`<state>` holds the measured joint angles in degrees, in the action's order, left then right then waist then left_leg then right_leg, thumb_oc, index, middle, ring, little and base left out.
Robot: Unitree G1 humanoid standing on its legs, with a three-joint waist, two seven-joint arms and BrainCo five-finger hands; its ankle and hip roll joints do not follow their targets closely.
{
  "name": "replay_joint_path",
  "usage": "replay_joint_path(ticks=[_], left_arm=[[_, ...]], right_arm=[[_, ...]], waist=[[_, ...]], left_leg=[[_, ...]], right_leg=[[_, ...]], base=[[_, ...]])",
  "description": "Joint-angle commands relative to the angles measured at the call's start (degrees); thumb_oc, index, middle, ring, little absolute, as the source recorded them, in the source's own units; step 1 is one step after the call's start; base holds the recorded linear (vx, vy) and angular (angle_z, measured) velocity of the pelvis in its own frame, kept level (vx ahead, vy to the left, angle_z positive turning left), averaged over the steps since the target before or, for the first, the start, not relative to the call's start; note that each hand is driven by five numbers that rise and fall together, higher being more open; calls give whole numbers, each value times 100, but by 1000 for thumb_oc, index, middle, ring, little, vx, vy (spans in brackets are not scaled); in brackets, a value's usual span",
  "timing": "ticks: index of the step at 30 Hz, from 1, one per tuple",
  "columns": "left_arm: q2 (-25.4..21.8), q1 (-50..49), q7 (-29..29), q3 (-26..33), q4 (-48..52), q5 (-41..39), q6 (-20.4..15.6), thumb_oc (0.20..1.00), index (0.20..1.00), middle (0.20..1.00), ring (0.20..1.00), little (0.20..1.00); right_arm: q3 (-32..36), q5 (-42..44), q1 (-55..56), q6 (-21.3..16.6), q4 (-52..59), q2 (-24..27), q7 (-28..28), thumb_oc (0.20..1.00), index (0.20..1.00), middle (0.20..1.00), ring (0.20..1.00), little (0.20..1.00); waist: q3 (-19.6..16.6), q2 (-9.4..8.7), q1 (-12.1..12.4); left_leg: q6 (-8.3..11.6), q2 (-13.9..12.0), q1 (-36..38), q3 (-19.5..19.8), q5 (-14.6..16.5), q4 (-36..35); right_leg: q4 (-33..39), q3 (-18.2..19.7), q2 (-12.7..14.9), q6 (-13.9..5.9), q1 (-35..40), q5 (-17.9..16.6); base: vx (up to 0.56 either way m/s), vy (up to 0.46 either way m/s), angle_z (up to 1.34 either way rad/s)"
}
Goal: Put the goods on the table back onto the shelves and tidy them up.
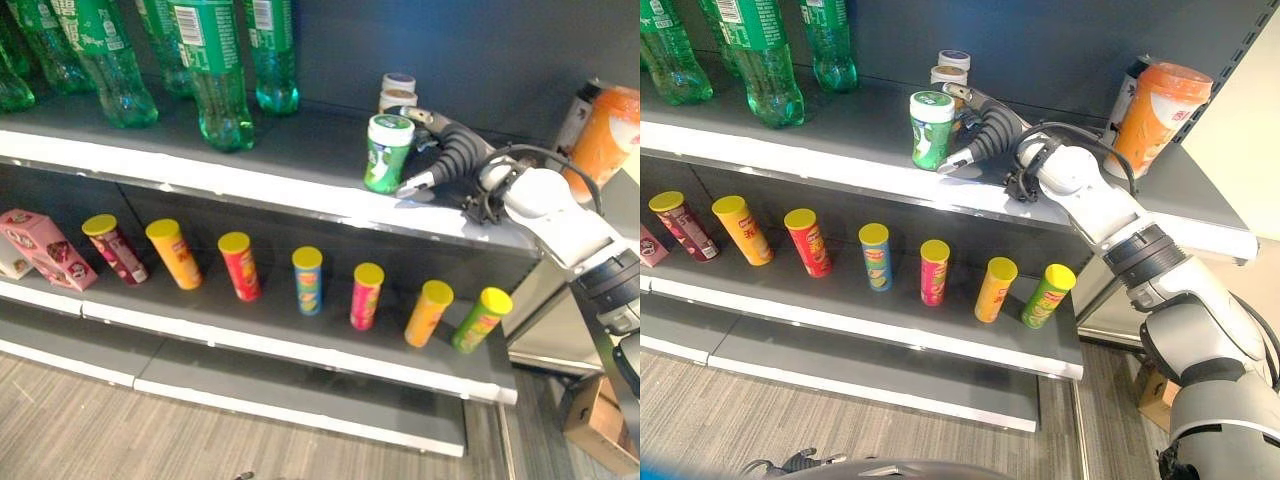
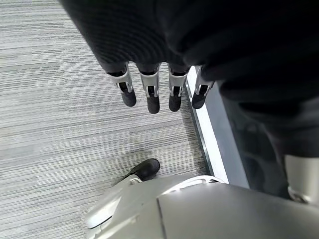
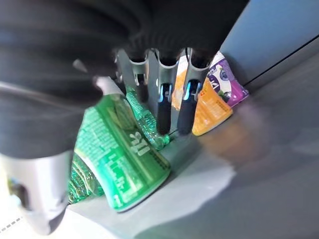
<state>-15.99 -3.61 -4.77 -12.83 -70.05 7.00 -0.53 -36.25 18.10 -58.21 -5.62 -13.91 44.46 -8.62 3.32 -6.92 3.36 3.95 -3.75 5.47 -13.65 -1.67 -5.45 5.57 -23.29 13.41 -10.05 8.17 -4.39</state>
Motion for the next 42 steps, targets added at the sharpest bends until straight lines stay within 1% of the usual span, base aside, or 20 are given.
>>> replay_joint_path(ticks=[1,3,5,7,9,11,13,18,23,24,27,30,32,33,36,37,38,39,40,42], left_arm=[[-216,227,-109,-99,-341,47,25,1000,1000,1000,1000,1000],[-214,219,-121,-80,-335,42,27,1000,1000,1000,1000,1000],[-145,202,-189,7,-378,-18,52,1000,1000,1000,1000,1000],[-124,191,-202,21,-384,-9,59,1000,1000,1000,1000,1000],[-49,228,-260,111,-417,60,49,1000,1000,1000,1000,1000],[-38,253,-282,151,-441,102,41,1000,1000,1000,1000,1000],[-8,307,-314,216,-485,186,30,1000,1000,1000,1000,1000],[-10,358,-331,217,-447,308,0,1000,1000,1000,1000,1000],[-79,398,-230,207,-264,503,-83,1000,1000,1000,1000,1000],[-84,398,-230,195,-263,503,-83,1000,1000,1000,1000,1000],[-84,420,-167,163,-178,590,-127,1000,1000,1000,1000,1000],[-140,468,-70,195,-71,615,-153,1000,1000,1000,1000,1000],[-158,485,-28,212,-31,614,-150,1000,1000,1000,1000,1000],[-182,507,21,292,20,637,-145,1000,1000,1000,1000,1000],[-195,551,66,381,57,595,-130,1000,1000,1000,1000,1000],[-214,547,110,434,76,589,-115,1000,1000,1000,1000,1000],[-217,569,122,481,80,551,-94,1000,1000,1000,1000,1000],[-253,556,148,518,82,571,-85,1000,1000,1000,1000,1000],[-253,554,148,514,83,571,-85,1000,1000,1000,1000,1000],[-268,499,225,493,116,572,-94,1000,1000,1000,1000,1000]], right_arm=[[216,228,-132,-367,73,-22,480,1000,1000,1000,1000,1000],[329,228,-103,-405,121,5,558,1000,1000,1000,1000,1000],[1269,287,209,-656,665,76,1105,1000,1000,1000,1000,1000],[1571,214,373,-736,978,61,1226,1000,1000,1000,1000,1000],[2110,-520,744,-829,1804,308,1509,1000,1000,1000,1000,1000],[2276,-848,922,-810,2167,401,1560,1000,1000,1000,1000,1000],[2554,-1190,1382,-821,2858,564,1498,1000,1000,1000,1000,1000],[2861,-1233,2076,-879,3529,708,1293,1000,1000,1000,1000,1000],[3456,-874,3151,-1051,4369,982,773,1000,1000,1000,1000,1000],[3484,-871,3182,-1047,4384,982,768,1000,1000,1000,1000,1000],[3877,-586,3734,-1104,4493,1006,614,1000,1000,1000,1000,1000],[4169,-42,4818,-951,4366,773,194,1000,1000,1000,1000,1000],[4115,0,5146,-873,4292,728,36,1000,1000,1000,1000,1000],[4085,134,5903,-652,4035,541,-309,1000,1000,1000,1000,1000],[3906,191,6557,-425,3610,246,-601,1000,1000,1000,1000,1000],[3937,198,6931,-276,3503,51,-765,1000,1000,1000,1000,1000],[3679,177,7064,-184,3197,-133,-845,1000,1000,1000,1000,1000],[3686,370,7496,15,3000,-397,-1153,1000,1000,1000,1000,1000],[3692,370,7505,16,3004,-398,-1155,1000,1000,1000,1000,1000],[3641,449,7873,189,2321,-528,-1289,1000,1000,1000,1000,1000]], waist=[[17,-30,219],[13,-26,217],[-5,2,131],[-10,6,104],[-29,24,-32],[-39,10,-78],[-61,-16,-214],[-84,-74,-391],[-47,-84,-721],[-50,-89,-701],[-26,-102,-922],[45,-150,-1182],[63,-162,-1215],[122,-179,-1307],[195,-199,-1362],[210,-198,-1379],[236,-195,-1391],[288,-169,-1405],[283,-169,-1404],[311,-149,-1413]], left_leg=[[316,-448,178,-545,156,161],[314,-446,185,-548,160,159],[287,-437,227,-565,192,146],[279,-435,237,-577,206,147],[249,-417,282,-612,258,133],[232,-406,306,-638,279,133],[202,-382,346,-697,317,125],[158,-336,382,-826,372,117],[99,-270,429,-1055,450,104],[99,-269,430,-1064,452,104],[64,-235,474,-1186,491,87],[26,-184,513,-1360,526,73],[19,-169,513,-1404,526,63],[13,-153,501,-1442,516,54],[10,-134,470,-1449,498,45],[16,-131,450,-1441,486,45],[17,-123,431,-1428,471,45],[36,-123,377,-1381,437,45],[36,-123,374,-1378,437,45],[57,-104,331,-1330,406,45]], right_leg=[[-503,76,287,-120,-307,139],[-504,78,288,-122,-304,137],[-500,109,290,-130,-299,132],[-505,124,295,-135,-305,127],[-507,181,303,-163,-341,87],[-505,214,312,-179,-361,60],[-500,296,328,-208,-408,-3],[-496,459,353,-261,-520,-104],[-520,764,369,-340,-731,-226],[-523,775,369,-341,-738,-226],[-544,942,360,-377,-843,-295],[-557,1180,343,-420,-1016,-437],[-561,1229,350,-430,-1053,-473],[-572,1245,362,-443,-1096,-507],[-590,1253,380,-447,-1135,-522],[-588,1231,398,-455,-1135,-526],[-593,1216,416,-454,-1137,-524],[-603,1156,451,-446,-1148,-479],[-604,1153,452,-446,-1150,-478],[-598,1113,488,-433,-1132,-446]], base=[[0,0,0],[0,0,0],[16,12,0],[0,0,0],[12,38,-5],[11,31,-12],[7,45,-20],[-8,50,-23],[-16,70,-20],[-11,70,-24],[-15,68,-18],[-30,79,-32],[-34,53,-42],[-25,24,-36],[-34,15,-21],[0,0,0],[-26,-13,5],[-23,-10,4],[0,0,0],[-7,-11,13]])
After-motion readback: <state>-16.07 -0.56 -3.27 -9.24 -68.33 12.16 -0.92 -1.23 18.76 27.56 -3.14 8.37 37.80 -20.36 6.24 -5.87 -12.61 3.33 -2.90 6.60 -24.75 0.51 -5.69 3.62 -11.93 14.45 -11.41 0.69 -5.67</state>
